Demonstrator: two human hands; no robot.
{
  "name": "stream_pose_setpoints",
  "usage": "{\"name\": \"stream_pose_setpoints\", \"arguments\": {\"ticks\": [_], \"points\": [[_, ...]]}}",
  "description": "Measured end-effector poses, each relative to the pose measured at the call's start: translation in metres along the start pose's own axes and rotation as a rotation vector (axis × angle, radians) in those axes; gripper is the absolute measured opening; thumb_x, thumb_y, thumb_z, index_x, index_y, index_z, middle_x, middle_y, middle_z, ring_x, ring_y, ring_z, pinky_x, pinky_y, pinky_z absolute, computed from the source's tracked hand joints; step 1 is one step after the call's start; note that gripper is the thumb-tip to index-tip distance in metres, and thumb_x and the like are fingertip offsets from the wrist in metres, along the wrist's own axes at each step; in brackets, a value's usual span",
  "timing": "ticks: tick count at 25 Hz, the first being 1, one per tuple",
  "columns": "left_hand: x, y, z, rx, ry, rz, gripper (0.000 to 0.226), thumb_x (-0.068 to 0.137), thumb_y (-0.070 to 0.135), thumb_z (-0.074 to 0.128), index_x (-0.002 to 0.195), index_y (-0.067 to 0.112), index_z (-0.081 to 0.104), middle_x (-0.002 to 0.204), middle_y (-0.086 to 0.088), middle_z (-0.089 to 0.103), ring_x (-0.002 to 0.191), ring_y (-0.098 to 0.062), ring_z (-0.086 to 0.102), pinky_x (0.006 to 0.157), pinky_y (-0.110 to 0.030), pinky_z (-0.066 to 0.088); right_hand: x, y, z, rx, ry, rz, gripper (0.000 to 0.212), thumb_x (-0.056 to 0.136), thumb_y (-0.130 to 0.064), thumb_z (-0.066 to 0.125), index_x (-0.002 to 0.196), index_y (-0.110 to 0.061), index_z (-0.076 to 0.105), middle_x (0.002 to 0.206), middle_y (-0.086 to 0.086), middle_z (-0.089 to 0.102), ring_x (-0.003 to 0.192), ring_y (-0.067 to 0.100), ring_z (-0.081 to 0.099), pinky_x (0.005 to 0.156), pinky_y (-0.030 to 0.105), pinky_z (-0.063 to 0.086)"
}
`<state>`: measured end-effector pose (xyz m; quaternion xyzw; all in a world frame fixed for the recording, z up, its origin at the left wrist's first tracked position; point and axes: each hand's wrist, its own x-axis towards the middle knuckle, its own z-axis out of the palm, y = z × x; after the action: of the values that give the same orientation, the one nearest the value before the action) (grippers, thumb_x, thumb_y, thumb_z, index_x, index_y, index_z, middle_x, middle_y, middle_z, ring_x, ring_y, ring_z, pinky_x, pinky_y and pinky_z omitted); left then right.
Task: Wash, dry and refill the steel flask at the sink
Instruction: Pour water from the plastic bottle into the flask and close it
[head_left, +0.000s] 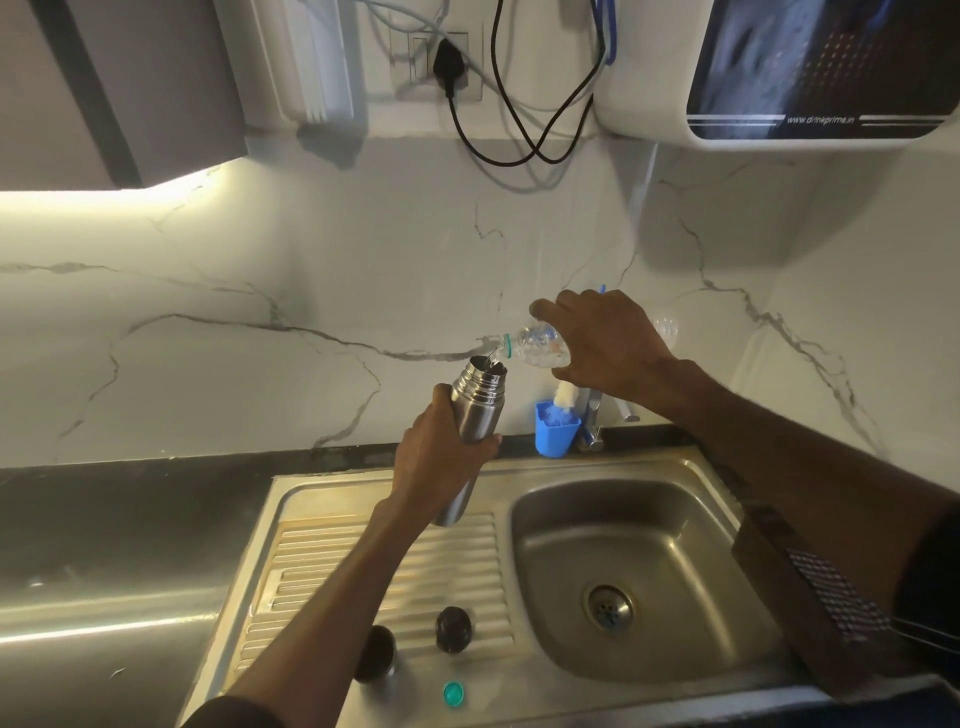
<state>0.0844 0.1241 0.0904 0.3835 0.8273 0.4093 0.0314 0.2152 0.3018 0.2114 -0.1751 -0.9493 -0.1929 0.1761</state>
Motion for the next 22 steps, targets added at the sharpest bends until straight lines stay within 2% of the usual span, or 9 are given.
{"name": "stream_pose_setpoints", "arguments": {"ticks": [2,5,10,16,22], "points": [[-0.001,-0.004,-0.005,-0.001,-0.012,0.004,0.054,0.079,0.042,0.085,0.112,0.025,0.046,0.097,0.008,0.065,0.076,-0.009,0.062,0.065,-0.031,0.049,0.000,-0.006,0.000,0.000,0.000,0.012,0.072,0.081,-0.041,0.081,0.143,-0.021,0.049,0.115,0.004,0.065,0.096,0.023,0.063,0.085,0.038,0.049],[-0.003,-0.011,-0.010,0.005,-0.023,0.014,0.054,0.078,0.043,0.085,0.111,0.025,0.046,0.096,0.008,0.066,0.078,-0.015,0.064,0.070,-0.036,0.053,0.000,-0.015,-0.001,-0.014,0.012,0.020,0.071,0.080,-0.039,0.082,0.141,-0.021,0.051,0.111,0.004,0.065,0.093,0.024,0.063,0.083,0.038,0.048],[-0.006,-0.017,-0.016,0.002,-0.038,0.024,0.054,0.078,0.045,0.084,0.110,0.025,0.046,0.093,0.010,0.063,0.075,-0.009,0.061,0.066,-0.033,0.047,-0.001,-0.026,-0.002,-0.025,0.007,0.033,0.072,0.082,-0.041,0.081,0.143,-0.020,0.049,0.116,0.005,0.065,0.096,0.023,0.063,0.084,0.037,0.047],[-0.011,-0.016,-0.021,0.008,-0.041,0.011,0.053,0.080,0.044,0.085,0.111,0.025,0.046,0.096,0.009,0.064,0.075,-0.007,0.059,0.068,-0.032,0.046,-0.001,-0.028,0.000,-0.055,0.021,0.019,0.074,0.081,-0.046,0.082,0.142,-0.022,0.049,0.115,0.005,0.067,0.095,0.022,0.066,0.091,0.043,0.053],[-0.008,-0.007,-0.013,0.009,-0.020,-0.002,0.053,0.079,0.045,0.085,0.111,0.026,0.046,0.093,0.012,0.063,0.077,-0.012,0.062,0.069,-0.035,0.049,0.000,-0.012,0.002,-0.077,0.022,-0.002,0.074,0.085,-0.044,0.077,0.147,-0.023,0.044,0.125,0.004,0.062,0.108,0.024,0.063,0.100,0.045,0.044]]}}
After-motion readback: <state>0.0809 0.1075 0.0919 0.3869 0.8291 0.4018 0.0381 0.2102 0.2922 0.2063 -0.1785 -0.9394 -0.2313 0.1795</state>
